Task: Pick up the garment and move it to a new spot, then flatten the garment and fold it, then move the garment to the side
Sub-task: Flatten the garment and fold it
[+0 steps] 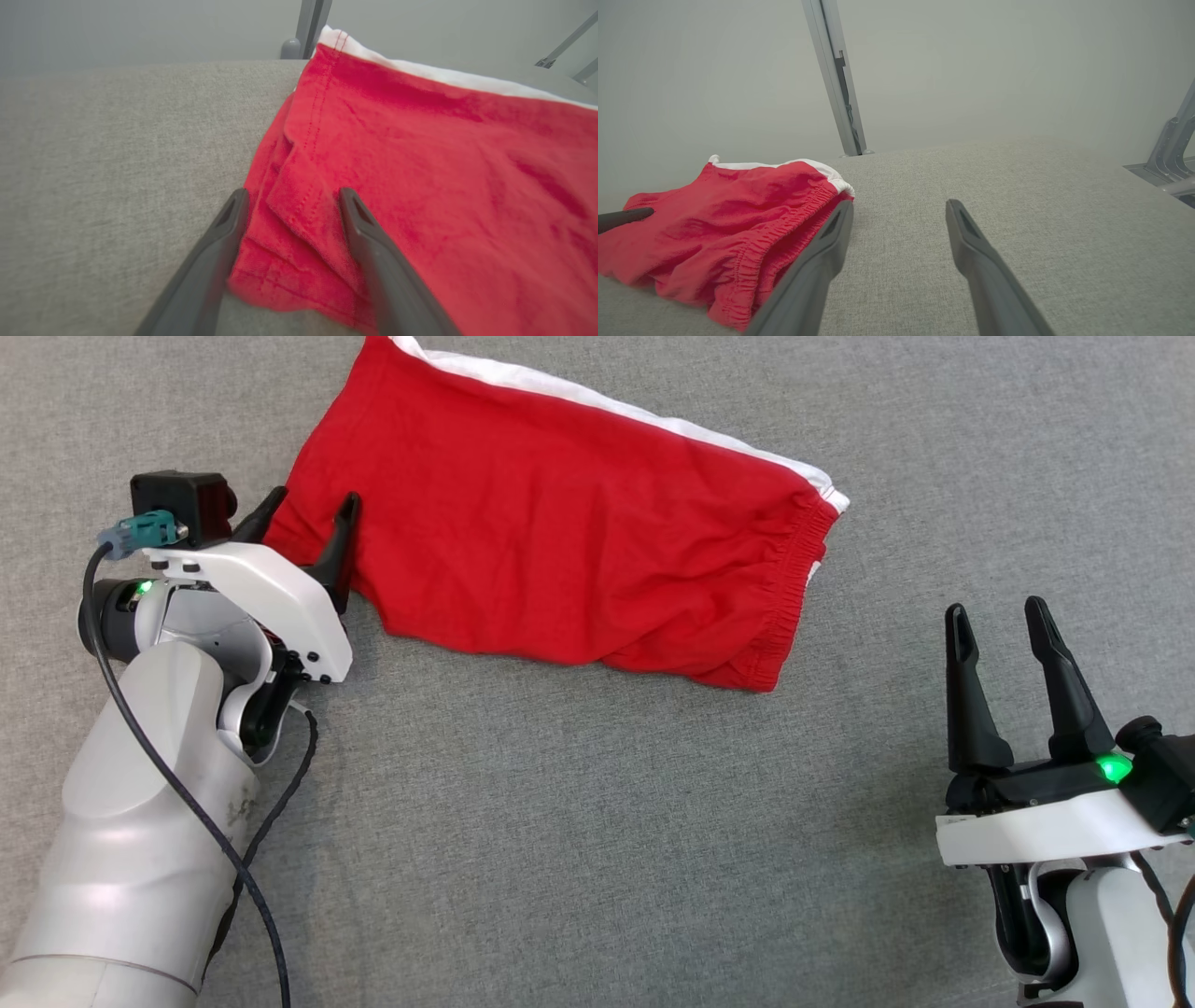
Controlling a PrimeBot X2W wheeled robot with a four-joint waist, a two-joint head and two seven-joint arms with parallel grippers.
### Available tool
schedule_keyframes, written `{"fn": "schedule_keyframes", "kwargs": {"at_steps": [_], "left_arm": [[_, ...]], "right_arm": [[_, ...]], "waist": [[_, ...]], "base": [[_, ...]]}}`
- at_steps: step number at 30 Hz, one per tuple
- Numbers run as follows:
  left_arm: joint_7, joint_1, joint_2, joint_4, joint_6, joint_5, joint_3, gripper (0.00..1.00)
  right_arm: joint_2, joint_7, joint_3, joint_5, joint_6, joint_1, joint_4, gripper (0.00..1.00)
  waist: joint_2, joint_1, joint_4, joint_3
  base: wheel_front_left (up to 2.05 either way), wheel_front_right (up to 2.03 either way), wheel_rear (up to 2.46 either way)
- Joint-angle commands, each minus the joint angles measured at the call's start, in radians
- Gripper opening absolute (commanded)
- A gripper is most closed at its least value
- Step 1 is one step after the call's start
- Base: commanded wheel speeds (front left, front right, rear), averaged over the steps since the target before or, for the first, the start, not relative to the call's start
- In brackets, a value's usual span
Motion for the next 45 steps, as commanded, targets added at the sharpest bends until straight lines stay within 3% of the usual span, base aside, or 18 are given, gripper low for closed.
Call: {"fn": "schedule_keyframes", "kwargs": {"at_steps": [1, 2, 3, 12, 18, 26, 36, 37, 38, 45], "left_arm": [[0.020, -0.011, -0.001, 0.020, -0.008, -0.012, -0.007, 0.56], [0.023, -0.013, -0.003, 0.025, -0.009, -0.017, -0.009, 0.41], [0.034, -0.012, -0.006, 0.034, -0.011, -0.022, -0.012, 0.00], [0.059, 0.038, -0.017, 0.050, -0.016, -0.045, -0.024, 0.00], [0.006, 0.106, -0.024, -0.008, 0.020, -0.047, -0.020, 0.00], [-0.070, 0.314, -0.067, -0.183, 0.090, -0.090, 0.007, 0.00], [-0.058, 0.501, -0.073, -0.383, 0.153, -0.106, 0.002, 0.00], [-0.055, 0.508, -0.070, -0.395, 0.156, -0.104, 0.001, 0.38], [-0.056, 0.516, -0.065, -0.406, 0.159, -0.098, -0.002, 1.00], [-0.198, 0.522, -0.030, -0.512, 0.217, -0.016, 0.020, 1.00]], "right_arm": [[-0.005, -0.001, -0.002, 0.008, 0.000, -0.002, 0.005, 1.00], [-0.004, -0.001, -0.001, 0.010, 0.000, -0.002, 0.007, 1.00], [-0.005, -0.001, 0.000, 0.011, 0.000, -0.002, 0.008, 1.00], [-0.004, -0.001, -0.004, 0.014, 0.000, 0.009, 0.007, 1.00], [-0.004, -0.001, -0.013, 0.005, 0.000, 0.020, 0.008, 1.00], [-0.005, -0.001, -0.016, -0.016, 0.000, 0.045, 0.016, 1.00], [-0.005, -0.001, -0.019, -0.033, 0.000, 0.060, 0.029, 1.00], [-0.005, -0.001, -0.016, -0.032, 0.000, 0.058, 0.030, 1.00], [-0.005, -0.001, -0.014, -0.031, 0.000, 0.056, 0.032, 1.00], [-0.005, 0.004, -0.020, -0.056, 0.000, 0.041, 0.040, 1.00]], "waist": [[0.0000, 0.0000, 0.002, -0.001], [0.0000, 0.0000, 0.003, -0.002], [0.0000, 0.0000, 0.005, -0.003], [0.0000, 0.0000, 0.016, -0.022], [0.0000, 0.0000, 0.039, -0.043], [0.0000, 0.0000, 0.094, -0.089], [0.0000, 0.0000, 0.123, -0.111], [0.0000, 0.0000, 0.121, -0.111], [0.0000, 0.0000, 0.119, -0.111], [0.0000, 0.0000, 0.114, -0.125]], "base": [[0.00, 0.00, 0.00], [0.00, 0.00, 0.00], [0.00, 0.00, 0.00], [0.00, 0.00, 0.00], [0.00, 0.00, 0.00], [0.00, 0.00, 0.00], [0.00, 0.00, 0.00], [0.00, 0.00, 0.00], [0.00, 0.00, 0.00], [0.00, 0.00, 0.00]]}}
